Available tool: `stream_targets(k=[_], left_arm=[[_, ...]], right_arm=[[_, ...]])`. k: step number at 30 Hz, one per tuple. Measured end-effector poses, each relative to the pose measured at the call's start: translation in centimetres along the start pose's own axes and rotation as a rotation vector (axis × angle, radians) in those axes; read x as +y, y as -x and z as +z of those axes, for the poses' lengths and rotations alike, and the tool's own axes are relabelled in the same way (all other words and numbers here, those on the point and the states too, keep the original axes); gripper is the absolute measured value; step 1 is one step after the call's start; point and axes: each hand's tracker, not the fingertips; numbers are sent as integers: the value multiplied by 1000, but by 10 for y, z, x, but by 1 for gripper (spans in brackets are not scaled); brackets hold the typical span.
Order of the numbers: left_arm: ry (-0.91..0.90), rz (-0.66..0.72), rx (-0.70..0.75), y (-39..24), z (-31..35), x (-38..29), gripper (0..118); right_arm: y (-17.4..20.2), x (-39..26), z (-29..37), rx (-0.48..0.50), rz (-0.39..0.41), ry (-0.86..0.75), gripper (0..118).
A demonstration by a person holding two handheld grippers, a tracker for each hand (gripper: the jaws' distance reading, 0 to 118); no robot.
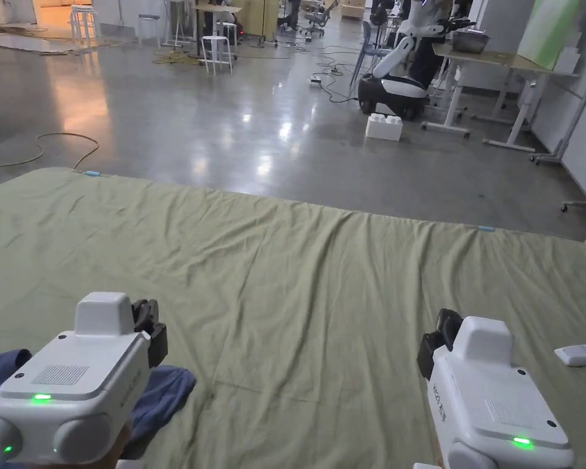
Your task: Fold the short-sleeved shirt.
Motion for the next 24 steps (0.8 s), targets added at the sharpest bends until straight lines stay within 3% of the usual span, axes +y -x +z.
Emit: stream_targets(k=[11,12,15,16,20,24], left_arm=[[370,107,177,157,-11,-66,8],[367,94,200,167,-13,-69,13],[449,81,204,194,-26,-83,70],[508,104,198,202,-32,-89,83],[577,192,106,220,-49,-113,88],[752,90,117,216,-73,-143,92]], right_arm=[[19,-31,-7,56,28,86,3],[21,-34,-7,54,16,98,3],[28,-40,-9,75,10,127,3],[32,-44,-9,81,4,148,4],[42,-47,-7,93,27,158,3],[48,-50,-7,101,36,176,3]])
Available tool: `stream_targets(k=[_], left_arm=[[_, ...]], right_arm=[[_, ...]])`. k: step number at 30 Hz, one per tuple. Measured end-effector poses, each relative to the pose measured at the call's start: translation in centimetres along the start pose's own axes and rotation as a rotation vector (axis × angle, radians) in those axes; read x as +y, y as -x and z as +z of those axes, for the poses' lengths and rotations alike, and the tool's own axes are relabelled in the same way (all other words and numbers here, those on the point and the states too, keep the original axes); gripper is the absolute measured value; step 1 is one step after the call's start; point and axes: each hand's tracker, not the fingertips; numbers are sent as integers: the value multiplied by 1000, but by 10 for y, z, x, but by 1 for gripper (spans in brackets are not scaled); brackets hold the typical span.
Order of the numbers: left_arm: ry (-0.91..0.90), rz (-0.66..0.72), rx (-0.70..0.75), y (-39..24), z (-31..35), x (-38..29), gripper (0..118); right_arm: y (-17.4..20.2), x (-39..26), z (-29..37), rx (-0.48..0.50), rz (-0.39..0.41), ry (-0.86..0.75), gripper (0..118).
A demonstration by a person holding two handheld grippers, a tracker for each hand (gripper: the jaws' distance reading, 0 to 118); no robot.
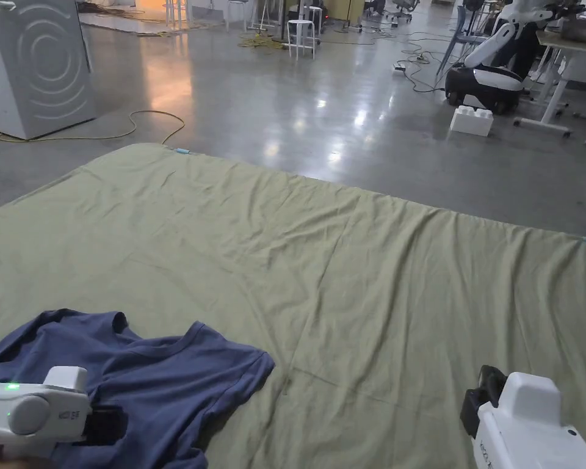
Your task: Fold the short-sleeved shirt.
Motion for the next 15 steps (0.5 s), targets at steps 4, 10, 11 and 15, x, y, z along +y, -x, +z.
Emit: stream_targets(k=[4,10,11,15], left_arm=[[-54,-99,79,-13,-7,-11,78],[-100,-18,51,-17,-7,-16,5],[-103,0,42,-15,-9,-18,5],[-132,37,45,-16,9,-15,3]], right_arm=[[4,-2,1,2,17,9,3],[5,-8,0,3,10,28,3],[5,-9,0,6,7,34,3],[5,-13,3,6,6,37,3]])
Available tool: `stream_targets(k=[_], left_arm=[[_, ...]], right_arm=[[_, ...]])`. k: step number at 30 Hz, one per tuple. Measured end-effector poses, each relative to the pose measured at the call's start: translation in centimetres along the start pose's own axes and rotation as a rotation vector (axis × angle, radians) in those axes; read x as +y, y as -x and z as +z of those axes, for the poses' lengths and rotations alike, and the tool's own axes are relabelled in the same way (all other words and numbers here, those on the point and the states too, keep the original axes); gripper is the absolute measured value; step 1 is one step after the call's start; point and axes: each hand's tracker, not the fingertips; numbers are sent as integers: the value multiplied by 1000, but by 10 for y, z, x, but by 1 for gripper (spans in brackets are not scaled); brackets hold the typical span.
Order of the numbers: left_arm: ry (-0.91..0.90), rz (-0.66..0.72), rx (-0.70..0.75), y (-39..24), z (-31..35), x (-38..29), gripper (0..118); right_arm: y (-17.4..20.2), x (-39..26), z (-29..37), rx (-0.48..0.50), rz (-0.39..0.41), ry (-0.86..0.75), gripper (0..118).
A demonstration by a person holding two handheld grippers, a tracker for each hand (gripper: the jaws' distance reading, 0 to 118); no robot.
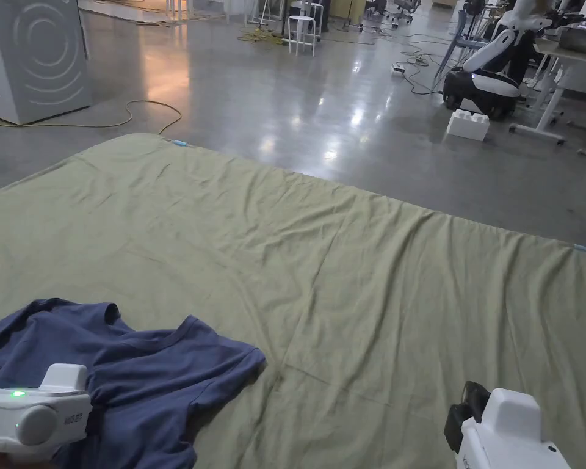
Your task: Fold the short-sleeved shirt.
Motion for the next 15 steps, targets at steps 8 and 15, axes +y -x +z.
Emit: stream_targets(k=[8,15], left_arm=[[-228,61,-139,16,45,29,3],[-401,70,-168,-20,124,78,3]], right_arm=[[-10,8,3,-21,-51,-23,4],[-25,23,14,-31,-76,-77,3]])
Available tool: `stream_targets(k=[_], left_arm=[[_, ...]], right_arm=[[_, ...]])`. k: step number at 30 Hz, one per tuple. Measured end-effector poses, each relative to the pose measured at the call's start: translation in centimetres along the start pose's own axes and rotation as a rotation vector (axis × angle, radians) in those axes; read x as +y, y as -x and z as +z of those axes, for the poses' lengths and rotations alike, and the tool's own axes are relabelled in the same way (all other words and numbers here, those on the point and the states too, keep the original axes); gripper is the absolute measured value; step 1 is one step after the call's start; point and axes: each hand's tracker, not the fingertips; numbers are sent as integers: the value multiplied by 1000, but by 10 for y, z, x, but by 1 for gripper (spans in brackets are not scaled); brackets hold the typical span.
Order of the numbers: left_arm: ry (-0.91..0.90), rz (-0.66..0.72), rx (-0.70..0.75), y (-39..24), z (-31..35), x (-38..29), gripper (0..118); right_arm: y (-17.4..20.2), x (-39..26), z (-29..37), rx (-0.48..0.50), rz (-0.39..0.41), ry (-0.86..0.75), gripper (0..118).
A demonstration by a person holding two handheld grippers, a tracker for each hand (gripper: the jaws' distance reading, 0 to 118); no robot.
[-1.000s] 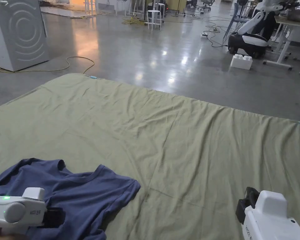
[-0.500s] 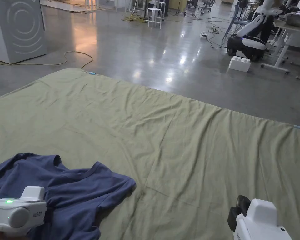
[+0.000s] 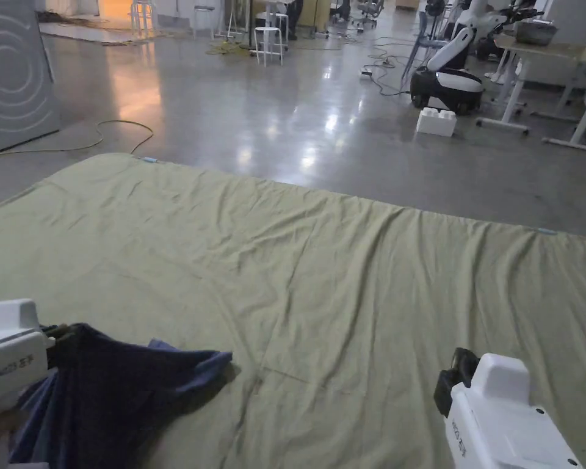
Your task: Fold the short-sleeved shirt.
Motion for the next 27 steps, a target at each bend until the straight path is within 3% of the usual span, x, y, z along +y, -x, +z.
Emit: stream_targets(k=[8,14,21,27], left_arm=[[-188,-84,-168,-94,39,89,3],[-266,-144,-395,-184,47,119,3],[-208,-214,-620,-298,33,100,3],[-55,-230,-757,-374,5,37,3]], right_arm=[[-26,23,16,-38,-29,-76,3],[-48,34,32,-66,-22,-127,3],[-80,37,50,-136,-12,-155,3],[-109,29,62,-206,-12,-144,3]])
